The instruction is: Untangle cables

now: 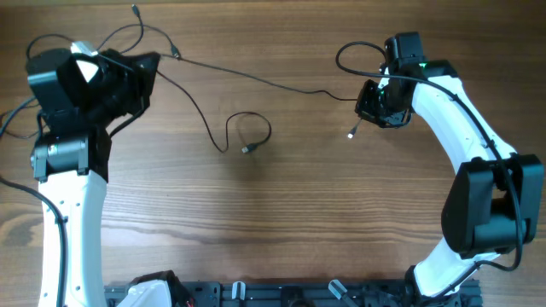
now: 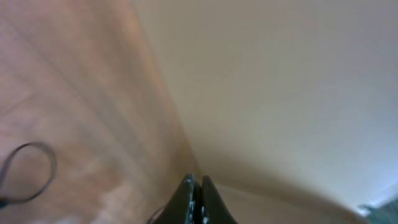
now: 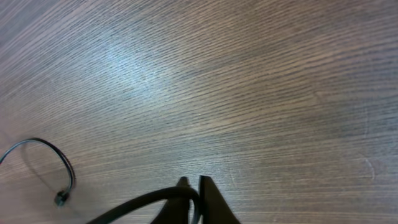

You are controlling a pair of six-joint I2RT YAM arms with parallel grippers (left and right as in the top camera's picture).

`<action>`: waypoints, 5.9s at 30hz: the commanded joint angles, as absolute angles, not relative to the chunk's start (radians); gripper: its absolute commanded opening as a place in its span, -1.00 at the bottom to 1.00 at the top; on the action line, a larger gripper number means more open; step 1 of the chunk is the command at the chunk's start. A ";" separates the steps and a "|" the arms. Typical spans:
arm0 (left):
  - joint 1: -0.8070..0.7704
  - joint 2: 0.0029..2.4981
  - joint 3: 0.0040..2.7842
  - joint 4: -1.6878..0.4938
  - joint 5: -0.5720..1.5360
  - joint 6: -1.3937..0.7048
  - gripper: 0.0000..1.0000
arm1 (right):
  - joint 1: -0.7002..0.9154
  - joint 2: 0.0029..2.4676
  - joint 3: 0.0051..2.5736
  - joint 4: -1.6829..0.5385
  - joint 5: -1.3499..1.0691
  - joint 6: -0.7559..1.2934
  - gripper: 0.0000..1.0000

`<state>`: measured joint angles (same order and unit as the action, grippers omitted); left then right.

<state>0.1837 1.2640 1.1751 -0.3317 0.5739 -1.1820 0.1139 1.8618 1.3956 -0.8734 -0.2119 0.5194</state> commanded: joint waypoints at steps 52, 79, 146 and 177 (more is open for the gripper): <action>0.215 1.249 1.176 -0.592 0.327 -0.983 -0.92 | 0.206 1.859 1.394 -0.829 -0.202 0.524 0.81; 0.681 1.582 1.176 -0.474 -0.335 -0.579 -0.92 | 0.206 1.859 1.394 -0.770 -0.202 0.497 0.82; 0.416 1.848 1.176 -0.323 -0.155 -0.382 -0.92 | 0.206 1.859 1.394 -0.786 -0.202 0.498 0.82; 0.310 2.001 1.176 -0.316 -0.034 -0.345 -0.92 | 0.206 1.859 1.394 -0.775 -0.210 0.524 0.82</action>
